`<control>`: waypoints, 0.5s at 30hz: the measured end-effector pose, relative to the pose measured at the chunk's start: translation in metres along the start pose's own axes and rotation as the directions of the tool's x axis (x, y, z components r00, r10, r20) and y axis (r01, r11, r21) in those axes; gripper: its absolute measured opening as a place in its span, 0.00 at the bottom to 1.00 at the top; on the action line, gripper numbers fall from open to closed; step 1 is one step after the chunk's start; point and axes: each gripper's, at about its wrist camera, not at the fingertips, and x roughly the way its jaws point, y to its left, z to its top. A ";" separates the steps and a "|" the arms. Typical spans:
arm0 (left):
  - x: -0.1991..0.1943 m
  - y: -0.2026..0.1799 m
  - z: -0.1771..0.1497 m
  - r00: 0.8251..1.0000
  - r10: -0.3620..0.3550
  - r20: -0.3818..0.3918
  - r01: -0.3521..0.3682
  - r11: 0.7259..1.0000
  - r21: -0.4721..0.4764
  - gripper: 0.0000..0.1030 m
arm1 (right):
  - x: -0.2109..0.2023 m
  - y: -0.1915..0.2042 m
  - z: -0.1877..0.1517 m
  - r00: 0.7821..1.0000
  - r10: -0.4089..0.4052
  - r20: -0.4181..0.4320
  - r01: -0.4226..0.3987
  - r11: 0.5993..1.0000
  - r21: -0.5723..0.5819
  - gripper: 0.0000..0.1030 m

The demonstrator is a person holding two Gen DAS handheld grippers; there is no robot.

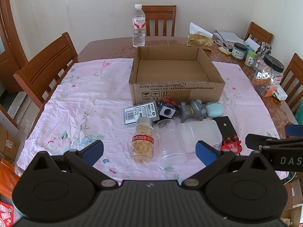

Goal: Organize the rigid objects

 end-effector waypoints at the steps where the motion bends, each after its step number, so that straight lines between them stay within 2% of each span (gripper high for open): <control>1: 0.000 0.000 0.000 1.000 0.000 0.001 0.000 1.000 -0.001 0.99 | 0.000 0.000 0.000 1.000 0.000 0.001 0.000 1.000 0.000 1.00; 15: 0.005 -0.003 0.002 1.000 -0.013 0.007 0.013 1.000 -0.002 0.99 | 0.002 -0.003 0.002 1.000 -0.001 0.010 0.001 1.000 -0.015 1.00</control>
